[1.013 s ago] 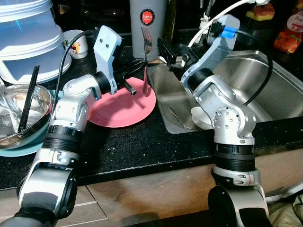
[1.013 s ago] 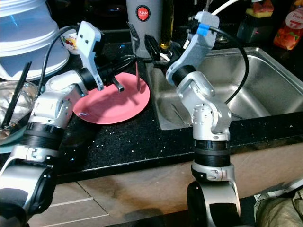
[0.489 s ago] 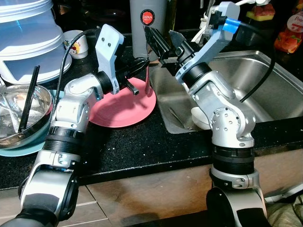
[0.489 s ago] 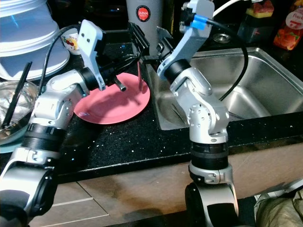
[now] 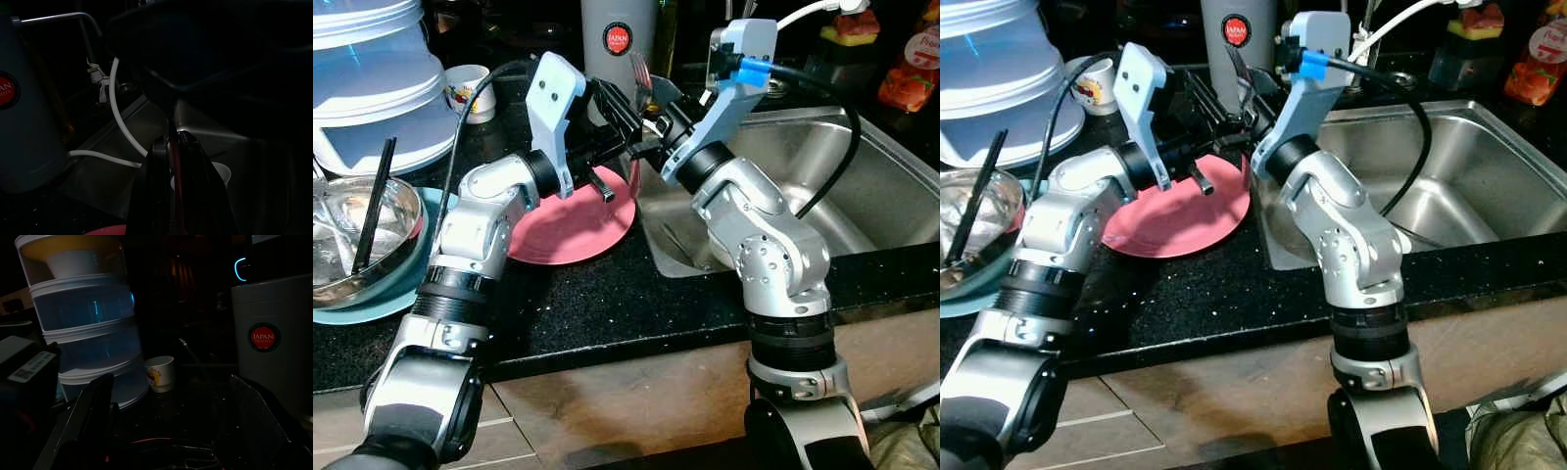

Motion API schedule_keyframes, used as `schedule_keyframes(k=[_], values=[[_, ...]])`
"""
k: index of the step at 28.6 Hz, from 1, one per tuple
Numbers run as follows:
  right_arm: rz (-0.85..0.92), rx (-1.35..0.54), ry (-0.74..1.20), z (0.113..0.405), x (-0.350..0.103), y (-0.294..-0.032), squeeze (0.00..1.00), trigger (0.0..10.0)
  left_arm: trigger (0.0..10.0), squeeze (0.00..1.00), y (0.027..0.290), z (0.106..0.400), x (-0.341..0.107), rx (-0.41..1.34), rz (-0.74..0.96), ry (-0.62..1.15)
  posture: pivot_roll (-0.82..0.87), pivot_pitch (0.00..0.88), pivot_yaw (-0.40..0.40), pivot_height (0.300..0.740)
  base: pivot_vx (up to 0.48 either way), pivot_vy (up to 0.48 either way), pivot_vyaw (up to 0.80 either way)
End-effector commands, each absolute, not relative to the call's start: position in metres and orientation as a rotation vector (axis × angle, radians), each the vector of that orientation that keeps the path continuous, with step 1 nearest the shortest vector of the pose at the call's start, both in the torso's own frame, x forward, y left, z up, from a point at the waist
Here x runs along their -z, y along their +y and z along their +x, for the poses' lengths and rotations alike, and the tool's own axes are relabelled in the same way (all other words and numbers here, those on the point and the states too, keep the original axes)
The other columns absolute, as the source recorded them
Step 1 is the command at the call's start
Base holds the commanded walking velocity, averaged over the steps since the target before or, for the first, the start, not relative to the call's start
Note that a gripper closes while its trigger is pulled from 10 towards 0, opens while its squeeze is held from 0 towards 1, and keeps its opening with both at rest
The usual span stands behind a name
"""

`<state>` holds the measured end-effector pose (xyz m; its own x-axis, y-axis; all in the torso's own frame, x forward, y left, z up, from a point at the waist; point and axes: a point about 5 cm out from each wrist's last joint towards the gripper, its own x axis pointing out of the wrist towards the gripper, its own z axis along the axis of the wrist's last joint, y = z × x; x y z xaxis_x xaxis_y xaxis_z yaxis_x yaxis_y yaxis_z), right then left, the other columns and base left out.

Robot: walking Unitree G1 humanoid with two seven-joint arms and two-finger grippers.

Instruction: Kitchen organization

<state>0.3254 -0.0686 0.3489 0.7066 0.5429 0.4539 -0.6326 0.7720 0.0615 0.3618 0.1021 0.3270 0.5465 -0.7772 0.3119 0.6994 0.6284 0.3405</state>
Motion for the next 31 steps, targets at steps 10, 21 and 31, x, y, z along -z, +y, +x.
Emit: schedule_keyframes(k=[10,21,31], values=[[0.275,-0.612,-0.427,0.3306,-0.3473,-0.0753,0.0,0.0,10.0,0.0,0.0996,0.356,-0.3228,0.912,0.214,-0.46,0.03,0.099,0.007,0.74,0.0,0.0,0.0],[0.288,-0.619,-0.423,0.3306,-0.3463,-0.0749,0.0,0.0,10.0,0.0,0.1003,0.3564,-0.3204,0.912,0.234,-0.448,0.03,0.1,0.011,0.74,0.0,0.0,0.0],[0.301,-0.599,-0.423,0.3317,-0.3465,-0.0778,0.0,0.0,10.0,0.0,0.1005,0.3573,-0.3194,0.907,0.244,-0.443,0.03,0.103,0.013,0.74,0.0,0.0,0.0]])
